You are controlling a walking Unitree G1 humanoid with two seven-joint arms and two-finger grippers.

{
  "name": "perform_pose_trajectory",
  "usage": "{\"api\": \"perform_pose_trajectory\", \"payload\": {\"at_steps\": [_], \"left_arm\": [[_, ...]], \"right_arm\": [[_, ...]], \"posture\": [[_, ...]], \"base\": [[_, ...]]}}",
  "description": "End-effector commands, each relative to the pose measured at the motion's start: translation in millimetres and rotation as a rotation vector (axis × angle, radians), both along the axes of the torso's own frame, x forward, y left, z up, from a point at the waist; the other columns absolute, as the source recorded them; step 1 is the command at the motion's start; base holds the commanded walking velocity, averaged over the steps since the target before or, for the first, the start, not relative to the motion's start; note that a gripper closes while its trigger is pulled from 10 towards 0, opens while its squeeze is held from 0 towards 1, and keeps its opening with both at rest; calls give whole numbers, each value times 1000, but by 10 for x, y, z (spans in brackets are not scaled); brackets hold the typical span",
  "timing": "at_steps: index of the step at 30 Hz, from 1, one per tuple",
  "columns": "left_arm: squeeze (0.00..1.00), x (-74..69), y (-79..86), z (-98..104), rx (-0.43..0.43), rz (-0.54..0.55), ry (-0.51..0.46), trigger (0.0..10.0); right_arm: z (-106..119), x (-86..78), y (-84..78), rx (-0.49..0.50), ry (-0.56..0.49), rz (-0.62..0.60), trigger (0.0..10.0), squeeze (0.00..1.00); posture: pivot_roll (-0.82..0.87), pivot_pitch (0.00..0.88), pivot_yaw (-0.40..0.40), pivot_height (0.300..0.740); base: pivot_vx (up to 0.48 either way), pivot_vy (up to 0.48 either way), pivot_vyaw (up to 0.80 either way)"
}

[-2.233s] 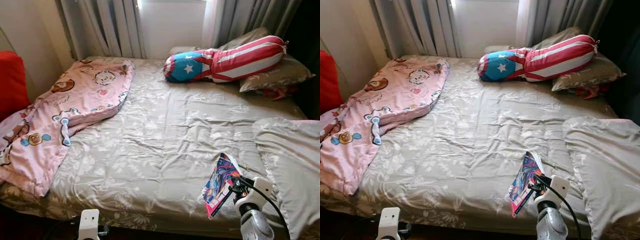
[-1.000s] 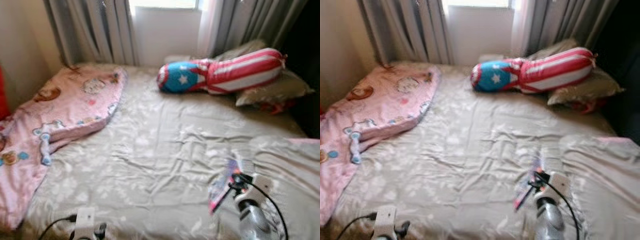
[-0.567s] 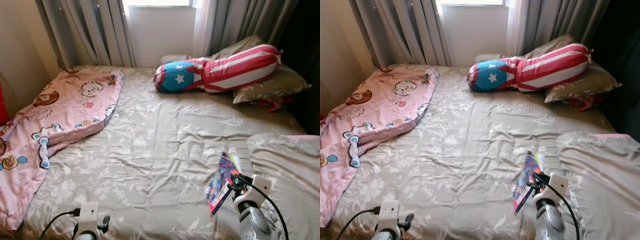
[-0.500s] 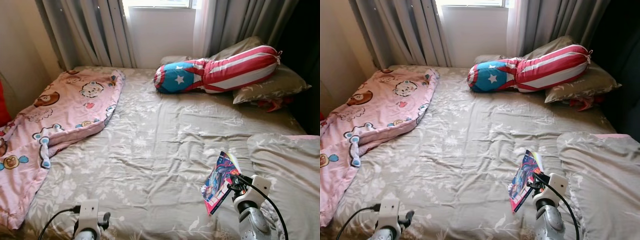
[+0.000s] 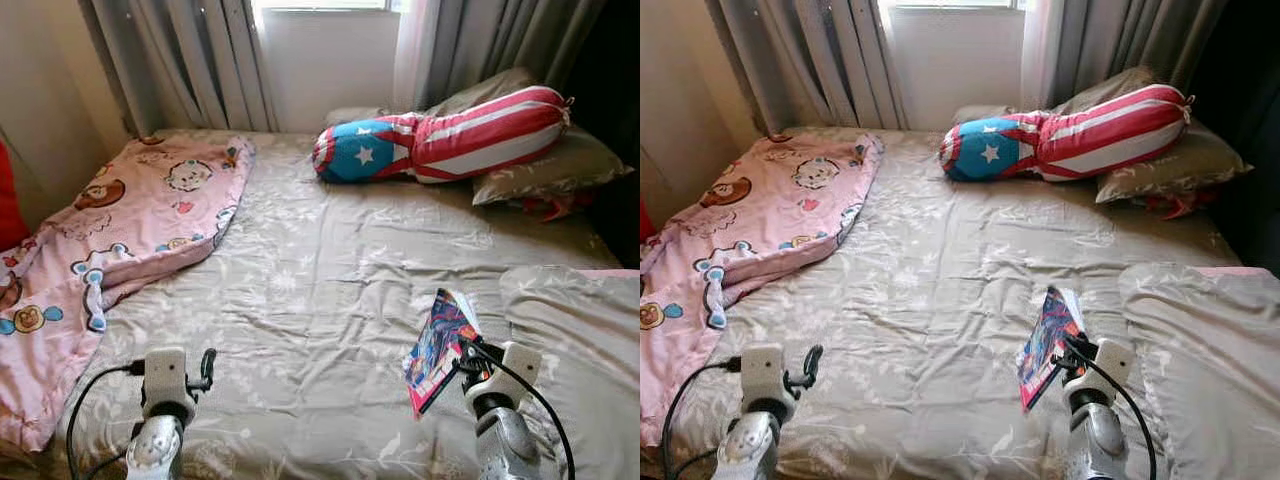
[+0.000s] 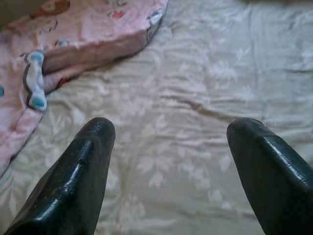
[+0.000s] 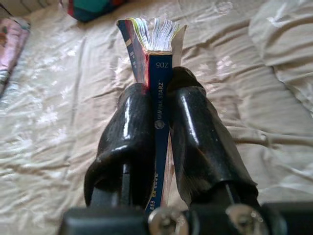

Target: Clean up the room

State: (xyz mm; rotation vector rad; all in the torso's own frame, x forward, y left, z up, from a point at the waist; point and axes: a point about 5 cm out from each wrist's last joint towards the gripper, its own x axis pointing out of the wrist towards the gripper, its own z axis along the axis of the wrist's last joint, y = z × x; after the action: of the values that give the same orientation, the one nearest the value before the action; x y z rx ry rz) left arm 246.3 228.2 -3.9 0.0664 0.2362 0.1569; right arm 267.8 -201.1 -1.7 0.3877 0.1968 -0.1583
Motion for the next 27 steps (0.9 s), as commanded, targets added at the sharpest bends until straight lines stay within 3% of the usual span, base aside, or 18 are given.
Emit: {"api": "perform_pose_trajectory", "payload": {"at_steps": [1,6,12,20,27], "left_arm": [[0,24,9,46,-9,8,-31,10000],[0,56,2,63,-5,6,-28,10000],[0,101,-6,105,-3,-3,-43,10000],[0,62,-37,61,-3,-21,-22,10000],[0,74,-40,74,-3,-28,-26,10000]], "right_arm": [[156,115,-3,-4,-88,-6,10000,0],[129,107,-2,-31,-54,13,10000,0],[104,82,-16,-42,-39,19,10000,0],[116,52,-25,-49,-70,3,10000,0],[98,79,9,-50,-36,29,10000,0]], "posture": [[-21,0,3,739],[-22,0,3,739],[-25,0,7,705],[-30,0,16,705],[-30,0,17,695]], "base": [[0,0,0],[0,0,0],[0,0,0],[0,0,0],[0,0,0]]}}
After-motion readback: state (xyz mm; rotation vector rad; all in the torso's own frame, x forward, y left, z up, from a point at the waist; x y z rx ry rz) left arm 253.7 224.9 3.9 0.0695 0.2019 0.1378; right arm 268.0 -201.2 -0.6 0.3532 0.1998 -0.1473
